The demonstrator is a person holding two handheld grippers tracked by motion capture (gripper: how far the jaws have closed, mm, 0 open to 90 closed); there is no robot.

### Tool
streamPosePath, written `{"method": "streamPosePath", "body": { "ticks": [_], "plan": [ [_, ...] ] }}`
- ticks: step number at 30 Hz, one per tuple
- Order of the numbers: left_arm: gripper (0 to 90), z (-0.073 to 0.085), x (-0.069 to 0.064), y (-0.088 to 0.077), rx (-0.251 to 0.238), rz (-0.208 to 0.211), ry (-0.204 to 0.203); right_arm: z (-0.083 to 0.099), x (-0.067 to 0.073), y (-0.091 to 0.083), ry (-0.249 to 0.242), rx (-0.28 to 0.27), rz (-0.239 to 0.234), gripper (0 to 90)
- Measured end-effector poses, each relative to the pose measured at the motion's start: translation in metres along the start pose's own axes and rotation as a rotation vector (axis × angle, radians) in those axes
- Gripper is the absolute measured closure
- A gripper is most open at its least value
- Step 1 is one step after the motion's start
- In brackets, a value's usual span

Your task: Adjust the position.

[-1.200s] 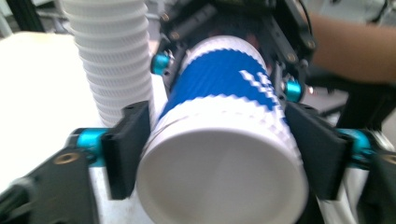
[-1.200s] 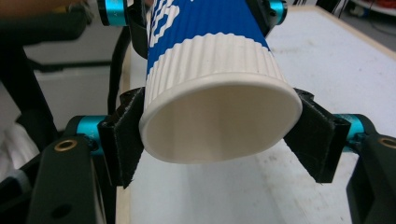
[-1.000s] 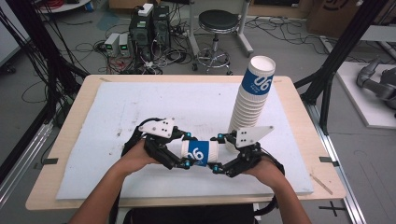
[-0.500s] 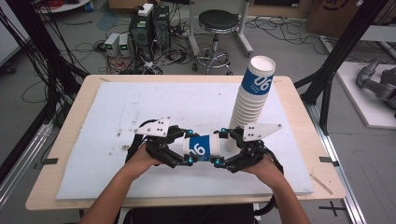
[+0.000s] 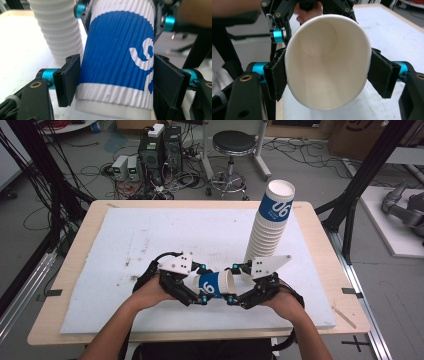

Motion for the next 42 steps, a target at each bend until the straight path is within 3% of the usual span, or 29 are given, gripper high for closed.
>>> {"method": "streamPosePath", "body": {
  "ticks": [3,6,8,10,11,12,16,19,27,32,33,38,42],
  "plan": [
    [27.0,0.002,-0.002,0.005,0.024,0.013,0.009,0.000,0.002,0.001,-0.008,0.031,-0.006,26.4],
    [28.1,0.003,-0.003,0.006,-0.003,0.038,0.000,0.001,0.002,0.000,0.005,0.037,-0.013,26.4],
    [28.8,0.003,-0.002,0.004,-0.052,0.053,-0.019,-0.001,0.001,-0.001,0.016,0.013,-0.022,25.3],
    [28.1,0.002,-0.001,0.004,-0.104,0.053,-0.048,-0.004,0.001,-0.002,0.071,-0.026,-0.031,21.3],
    [27.9,0.002,-0.001,0.003,-0.126,0.049,-0.057,-0.008,0.000,-0.005,0.113,-0.079,-0.021,19.8],
    [27.9,0.002,0.000,0.003,-0.149,0.046,-0.071,-0.008,0.000,-0.005,0.113,-0.079,-0.021,19.8],
    [27.9,0.006,0.006,0.000,-0.225,0.015,-0.113,-0.016,-0.004,-0.017,0.149,-0.190,0.029,19.3],
    [27.9,0.009,0.008,-0.001,-0.257,0.004,-0.122,-0.014,-0.006,-0.020,0.157,-0.198,0.043,19.3],
    [27.6,0.007,0.003,0.001,-0.248,0.021,-0.084,-0.011,-0.004,-0.008,0.146,-0.145,0.023,17.4],
    [28.7,0.009,0.001,0.002,-0.222,0.025,-0.074,-0.010,-0.002,-0.006,0.121,-0.121,0.017,22.3],
    [29.3,0.009,0.001,0.003,-0.208,0.024,-0.066,-0.010,0.000,-0.006,0.093,-0.112,0.021,24.3],
    [28.6,0.008,0.000,0.006,-0.150,-0.001,-0.054,-0.010,0.000,-0.006,0.048,-0.080,0.036,25.5],
    [25.3,0.004,0.000,0.009,-0.035,-0.057,0.000,-0.011,0.002,-0.007,0.006,-0.026,0.066,26.4]
  ]
}}
Point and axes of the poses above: each handheld gripper's, and its own axes: y roughly forward along the jaws, z roughly out of its underside, x roughly to its left, the point moved 6 cm from there along y, roughly forward along the jaws, and after that the axes turned 10 degrees about x, right-handed, at the moved point
